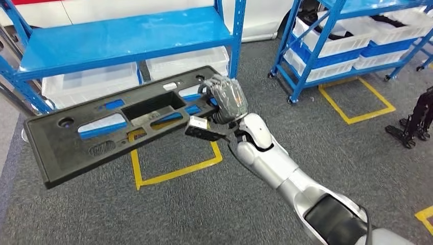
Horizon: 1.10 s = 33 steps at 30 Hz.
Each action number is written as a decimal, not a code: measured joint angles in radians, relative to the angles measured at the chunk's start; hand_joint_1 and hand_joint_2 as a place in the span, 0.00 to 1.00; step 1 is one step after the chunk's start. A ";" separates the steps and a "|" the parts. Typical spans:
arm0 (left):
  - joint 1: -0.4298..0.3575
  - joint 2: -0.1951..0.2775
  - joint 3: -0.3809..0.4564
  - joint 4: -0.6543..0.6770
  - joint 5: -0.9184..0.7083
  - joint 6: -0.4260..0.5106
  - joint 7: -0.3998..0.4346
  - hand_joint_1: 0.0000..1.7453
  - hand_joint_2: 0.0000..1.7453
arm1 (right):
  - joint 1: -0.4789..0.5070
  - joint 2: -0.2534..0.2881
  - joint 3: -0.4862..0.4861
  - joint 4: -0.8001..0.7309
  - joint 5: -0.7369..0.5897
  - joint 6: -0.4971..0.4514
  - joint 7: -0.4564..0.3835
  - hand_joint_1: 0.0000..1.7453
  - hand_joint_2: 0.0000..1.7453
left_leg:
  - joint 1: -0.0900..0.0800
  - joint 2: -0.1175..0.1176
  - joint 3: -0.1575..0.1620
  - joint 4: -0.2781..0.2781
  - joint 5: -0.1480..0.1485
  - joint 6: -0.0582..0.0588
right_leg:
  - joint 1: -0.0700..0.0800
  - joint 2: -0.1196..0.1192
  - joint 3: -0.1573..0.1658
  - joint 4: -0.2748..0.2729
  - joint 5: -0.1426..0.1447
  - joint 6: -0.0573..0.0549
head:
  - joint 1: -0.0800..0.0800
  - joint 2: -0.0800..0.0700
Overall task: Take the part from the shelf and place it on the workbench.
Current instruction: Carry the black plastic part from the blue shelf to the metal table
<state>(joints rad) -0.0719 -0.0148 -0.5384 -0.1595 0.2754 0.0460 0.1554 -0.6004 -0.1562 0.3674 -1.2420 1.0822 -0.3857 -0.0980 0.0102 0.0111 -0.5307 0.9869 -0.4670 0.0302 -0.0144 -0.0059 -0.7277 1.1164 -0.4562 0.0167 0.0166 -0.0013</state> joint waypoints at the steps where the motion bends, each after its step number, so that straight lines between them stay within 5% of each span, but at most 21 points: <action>1: 0.001 0.000 0.000 0.000 0.000 0.000 0.000 0.00 1.00 | 0.001 0.000 0.000 0.000 0.000 0.000 0.000 1.00 1.00 | 0.000 0.000 -0.015 0.001 0.012 0.004 | 0.000 0.001 -0.014 0.061 -0.054 0.003 | 0.001 0.000; 3: 0.002 0.001 0.000 0.000 0.000 0.000 0.001 0.00 1.00 | 0.003 0.000 0.000 0.001 0.000 0.000 0.000 1.00 1.00 | 0.000 0.000 -0.048 0.005 0.034 0.004 | -0.002 0.001 -0.027 0.175 -0.103 0.008 | 0.001 0.000; 5: 0.002 0.000 0.000 0.000 0.001 0.000 0.001 0.00 1.00 | 0.005 0.000 0.000 0.002 0.000 0.001 0.000 1.00 1.00 | 0.000 0.000 -0.082 0.014 0.054 0.000 | -0.002 0.001 0.009 0.189 -0.065 0.010 | 0.001 0.000; 7: 0.002 0.000 0.000 0.000 0.002 0.000 0.000 0.00 1.00 | 0.004 0.000 0.000 0.001 0.000 0.002 0.000 1.00 1.00 | 0.000 -0.001 -0.111 0.027 0.067 -0.008 | -0.002 0.002 0.101 0.082 -0.032 0.008 | 0.001 0.000; 9: 0.002 0.000 0.000 0.000 0.004 0.000 0.000 0.00 1.00 | 0.003 0.000 0.000 -0.001 0.000 0.003 0.001 1.00 1.00 | -0.003 -0.001 -0.129 0.038 0.080 -0.019 | 0.003 0.004 0.180 -0.039 -0.055 0.000 | 0.000 0.000; 12: 0.004 0.000 0.000 0.000 0.006 0.000 -0.001 0.00 1.00 | 0.005 0.000 0.000 -0.001 -0.001 0.005 0.001 1.00 1.00 | -0.004 -0.002 -0.141 0.038 0.101 -0.036 | 0.006 0.004 0.189 -0.083 -0.063 -0.016 | 0.000 0.000; 14: 0.006 0.001 0.000 0.001 0.008 0.000 -0.001 0.00 1.00 | 0.006 0.000 0.000 0.000 -0.002 0.005 0.001 1.00 1.00 | -0.002 -0.004 -0.160 0.069 0.062 -0.046 | 0.002 0.000 0.172 -0.086 -0.045 -0.032 | 0.000 0.000; 17: 0.009 0.001 0.004 0.001 0.022 -0.012 -0.029 0.00 1.00 | 0.007 0.001 0.000 -0.001 -0.004 0.006 0.001 1.00 1.00 | 0.002 -0.005 -0.215 0.243 -0.063 -0.057 | 0.002 -0.001 0.139 -0.088 -0.021 -0.046 | 0.000 0.000; 18: 0.010 0.001 0.006 0.001 0.027 -0.018 -0.041 0.00 1.00 | 0.009 0.000 0.000 -0.001 -0.005 0.006 0.001 1.00 1.00 | 0.002 -0.005 -0.226 0.298 -0.078 -0.058 | 0.003 0.000 0.129 -0.087 -0.013 -0.045 | 0.000 0.000; 20: 0.010 0.001 0.009 0.001 0.030 -0.024 -0.049 0.00 1.00 | 0.012 0.000 0.000 -0.001 -0.010 0.007 0.001 1.00 1.00 | 0.002 -0.007 -0.203 0.316 -0.049 -0.056 | 0.005 0.006 0.109 -0.085 0.003 -0.041 | 0.000 0.000; 22: 0.010 0.002 0.009 0.001 0.030 -0.024 -0.049 0.00 1.00 | 0.012 0.000 0.000 -0.001 -0.016 0.010 0.001 1.00 1.00 | 0.001 -0.027 -0.114 0.199 -0.007 -0.043 | 0.005 0.017 0.094 -0.084 0.015 -0.034 | 0.000 0.000; 24: 0.013 0.004 0.009 0.001 0.030 -0.021 -0.049 0.00 1.00 | 0.011 0.000 0.000 -0.002 -0.021 0.015 0.001 1.00 1.00 | 0.000 -0.056 -0.028 0.071 -0.009 -0.032 | 0.003 0.027 0.084 -0.083 0.027 -0.025 | 0.000 0.000; 28: 0.011 0.005 0.012 0.001 0.032 -0.016 -0.049 0.00 1.00 | 0.012 -0.001 0.000 -0.002 -0.023 0.020 0.001 1.00 1.00 | 0.001 -0.038 0.002 0.004 -0.013 -0.020 | 0.001 0.048 0.071 -0.088 0.045 -0.001 | 0.001 0.000; 30: 0.010 0.004 0.014 0.001 0.032 -0.016 -0.049 0.00 1.00 | 0.012 -0.002 0.000 -0.002 -0.024 0.022 0.001 1.00 1.00 | 0.007 -0.015 0.003 -0.011 -0.002 -0.005 | 0.003 0.037 0.043 -0.033 0.004 0.007 | 0.002 0.000; 33: 0.012 0.003 0.017 0.001 0.032 -0.016 -0.048 0.00 1.00 | 0.017 -0.003 0.000 -0.002 -0.024 0.025 0.001 1.00 1.00 | 0.004 0.014 -0.006 -0.007 0.003 0.002 | -0.001 0.017 -0.030 0.149 -0.087 0.016 | 0.003 0.000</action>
<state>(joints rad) -0.0601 -0.0115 -0.5211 -0.1582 0.3079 0.0300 0.1071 -0.5830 -0.1594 0.3672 -1.2435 1.0580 -0.3604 -0.0966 0.0138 0.0256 -0.5372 0.9794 -0.4637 0.0323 -0.0159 0.0112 -0.7582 1.2653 -0.5428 0.0327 0.0200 -0.0014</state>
